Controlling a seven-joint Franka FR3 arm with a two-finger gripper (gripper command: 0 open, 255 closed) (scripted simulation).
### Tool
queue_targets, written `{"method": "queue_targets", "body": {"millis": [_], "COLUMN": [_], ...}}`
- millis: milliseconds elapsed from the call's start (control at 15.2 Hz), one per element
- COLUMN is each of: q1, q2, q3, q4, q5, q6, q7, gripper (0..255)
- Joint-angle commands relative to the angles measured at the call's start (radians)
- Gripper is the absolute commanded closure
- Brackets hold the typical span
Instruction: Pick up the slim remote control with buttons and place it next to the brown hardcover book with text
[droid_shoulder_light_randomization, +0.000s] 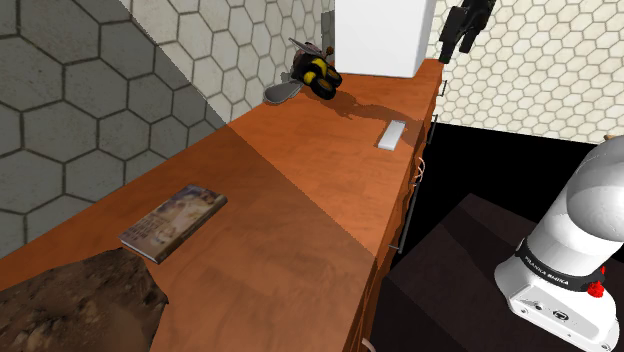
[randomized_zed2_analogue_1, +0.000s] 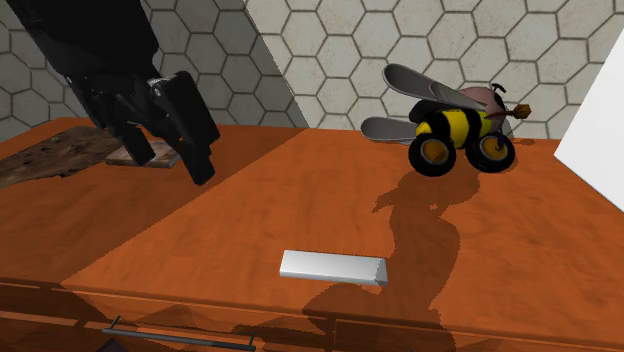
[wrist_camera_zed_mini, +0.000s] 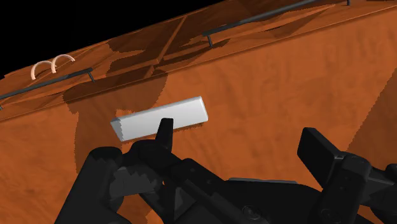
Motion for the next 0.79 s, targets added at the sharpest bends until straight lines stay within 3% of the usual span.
{"method": "queue_targets", "body": {"millis": [0, 726], "q1": [0.000, -0.106], "q2": [0.000, 0.332], "q3": [0.000, 0.030], "q4": [0.000, -0.017], "q5": [0.000, 0.041], "q6": [0.000, 0.282], "q7": [0.000, 0.349], "gripper": [0, 0]}}
